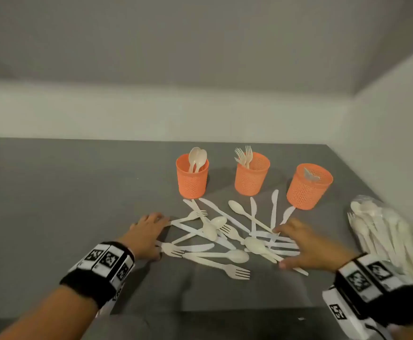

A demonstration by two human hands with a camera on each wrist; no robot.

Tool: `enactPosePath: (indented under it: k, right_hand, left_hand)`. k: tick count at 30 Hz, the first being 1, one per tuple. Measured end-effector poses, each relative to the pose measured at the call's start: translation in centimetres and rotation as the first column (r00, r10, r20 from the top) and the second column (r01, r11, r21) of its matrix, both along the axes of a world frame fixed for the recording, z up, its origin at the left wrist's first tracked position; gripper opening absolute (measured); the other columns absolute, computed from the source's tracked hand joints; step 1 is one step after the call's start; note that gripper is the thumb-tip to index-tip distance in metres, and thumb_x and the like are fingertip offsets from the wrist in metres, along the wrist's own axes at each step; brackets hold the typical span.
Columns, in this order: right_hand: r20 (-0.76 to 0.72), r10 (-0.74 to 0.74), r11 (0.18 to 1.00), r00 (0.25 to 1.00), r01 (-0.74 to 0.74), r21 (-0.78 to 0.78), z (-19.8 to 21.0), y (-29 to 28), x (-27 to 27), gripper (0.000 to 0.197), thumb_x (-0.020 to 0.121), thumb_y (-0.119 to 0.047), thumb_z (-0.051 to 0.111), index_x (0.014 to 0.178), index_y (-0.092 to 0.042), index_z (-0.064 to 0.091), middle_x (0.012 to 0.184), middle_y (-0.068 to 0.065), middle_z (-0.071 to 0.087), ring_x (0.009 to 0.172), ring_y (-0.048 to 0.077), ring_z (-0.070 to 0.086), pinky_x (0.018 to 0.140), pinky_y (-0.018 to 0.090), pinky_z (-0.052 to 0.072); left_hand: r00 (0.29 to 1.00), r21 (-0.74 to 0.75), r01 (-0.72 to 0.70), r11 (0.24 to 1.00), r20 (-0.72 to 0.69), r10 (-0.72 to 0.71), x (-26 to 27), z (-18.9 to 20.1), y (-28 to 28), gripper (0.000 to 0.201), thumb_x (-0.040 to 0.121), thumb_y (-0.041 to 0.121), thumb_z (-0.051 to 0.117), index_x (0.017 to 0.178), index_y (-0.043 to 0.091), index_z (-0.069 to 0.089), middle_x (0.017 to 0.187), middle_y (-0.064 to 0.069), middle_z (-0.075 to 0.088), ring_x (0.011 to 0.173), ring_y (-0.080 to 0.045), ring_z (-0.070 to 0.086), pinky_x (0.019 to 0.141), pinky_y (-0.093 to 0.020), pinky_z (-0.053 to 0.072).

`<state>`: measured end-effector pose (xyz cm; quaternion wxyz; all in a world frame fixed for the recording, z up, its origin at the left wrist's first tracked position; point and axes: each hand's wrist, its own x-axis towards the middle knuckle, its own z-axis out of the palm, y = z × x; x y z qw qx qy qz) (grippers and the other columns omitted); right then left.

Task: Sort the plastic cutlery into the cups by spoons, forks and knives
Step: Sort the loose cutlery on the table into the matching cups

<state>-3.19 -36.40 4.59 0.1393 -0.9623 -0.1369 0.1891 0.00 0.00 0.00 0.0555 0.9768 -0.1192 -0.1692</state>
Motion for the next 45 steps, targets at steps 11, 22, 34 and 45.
enactPosePath:
  k: [11,22,34,45]
  right_hand:
    - [-0.019,-0.105,0.955,0.994,0.096,-0.280,-3.7,2.1,3.6,0.067,0.078,-0.035,0.067,0.133,-0.011,0.037,0.135,0.008,0.042,0.123,0.026,0.042,0.101,0.036,0.039]
    - [-0.041,-0.068,0.976,0.997,0.058,-0.210,-4.1,1.8,3.8,0.043,0.090,-0.027,0.055,0.123,-0.002,0.044,0.128,0.014,0.042,0.112,0.028,0.051,0.091,0.031,0.040]
    - [0.081,-0.181,0.982,0.980,0.177,0.058,-1.5,1.6,4.1,0.016,0.098,-0.017,0.038,0.105,-0.003,0.039,0.071,0.000,0.044,0.074,0.024,0.046,0.064,0.029,0.032]
    - [0.134,-0.290,0.842,0.948,0.186,0.507,1.3,7.8,4.4,0.028,0.096,-0.008,0.038,0.122,0.001,0.043,0.106,0.014,0.056,0.093,0.023,0.058,0.068,0.014,0.039]
  left_hand:
    - [1.000,-0.067,0.012,0.998,-0.027,-0.014,1.4,-0.6,-3.1,0.011,0.085,0.011,0.055,0.091,0.006,0.063,0.106,-0.011,0.061,0.094,-0.024,0.058,0.078,-0.028,0.045]
    - [0.998,-0.176,0.060,0.982,0.026,-0.056,0.3,1.0,-2.8,0.008,0.092,0.007,0.041,0.093,0.015,0.041,0.087,-0.008,0.055,0.075,-0.025,0.046,0.070,-0.032,0.040]
    - [0.951,-0.822,-0.211,0.529,-0.047,0.306,0.5,3.5,-11.3,0.030,0.091,0.037,0.052,0.080,0.009,0.052,0.066,0.001,0.048,0.059,-0.012,0.046,0.057,-0.026,0.039]
    - [0.896,-0.885,-0.429,0.182,-0.391,0.210,1.9,3.2,-17.2,0.040,0.083,0.052,0.058,0.092,0.013,0.060,0.062,0.005,0.056,0.051,-0.007,0.047,0.052,-0.023,0.039]
